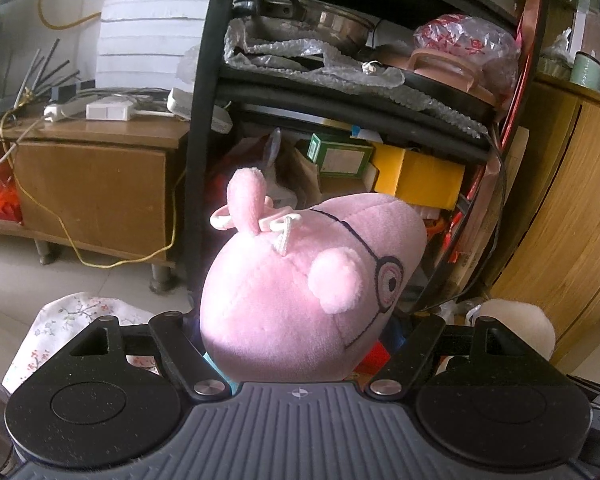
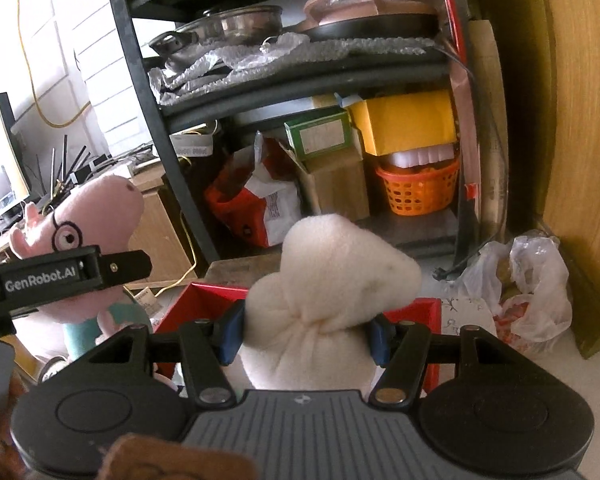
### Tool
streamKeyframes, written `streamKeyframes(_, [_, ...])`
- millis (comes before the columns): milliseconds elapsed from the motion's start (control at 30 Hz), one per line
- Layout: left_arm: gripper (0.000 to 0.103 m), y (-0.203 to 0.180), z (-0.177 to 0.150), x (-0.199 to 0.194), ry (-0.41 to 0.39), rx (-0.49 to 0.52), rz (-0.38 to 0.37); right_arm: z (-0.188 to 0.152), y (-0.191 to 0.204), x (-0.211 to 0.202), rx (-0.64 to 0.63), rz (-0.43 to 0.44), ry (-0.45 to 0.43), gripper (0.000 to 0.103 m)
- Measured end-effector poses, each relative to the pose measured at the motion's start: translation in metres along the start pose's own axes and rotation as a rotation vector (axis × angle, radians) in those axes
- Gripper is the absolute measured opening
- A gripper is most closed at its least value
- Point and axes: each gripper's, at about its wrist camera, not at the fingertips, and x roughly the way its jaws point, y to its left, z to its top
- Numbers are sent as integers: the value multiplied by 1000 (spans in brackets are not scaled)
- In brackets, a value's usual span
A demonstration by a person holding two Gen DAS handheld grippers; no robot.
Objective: Organize soft objects
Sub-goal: 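Carry the pig plush and cream plush over the red box with both tools, then open both tools to drop the pig plush and cream plush into the box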
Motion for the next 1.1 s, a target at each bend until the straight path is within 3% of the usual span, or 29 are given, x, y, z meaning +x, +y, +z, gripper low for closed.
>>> streamKeyframes(200, [76, -2, 0, 3, 4, 14, 11, 0, -3, 4, 7, -12, 6, 34])
streamKeyframes(367, [82, -6, -1, 3, 2, 42, 31, -1, -4, 9, 18, -31, 38, 44])
streamKeyframes(433, [90, -7, -1, 2, -7, 52, 34, -2, -5, 8, 27, -32, 35, 45])
streamKeyframes(567, [94, -9, 1, -3, -26, 58, 31, 0, -5, 5, 32, -39, 17, 52])
streamKeyframes(1100, [95, -19, 1, -16, -51, 94, 33, 3, -4, -6, 43, -22, 10, 52])
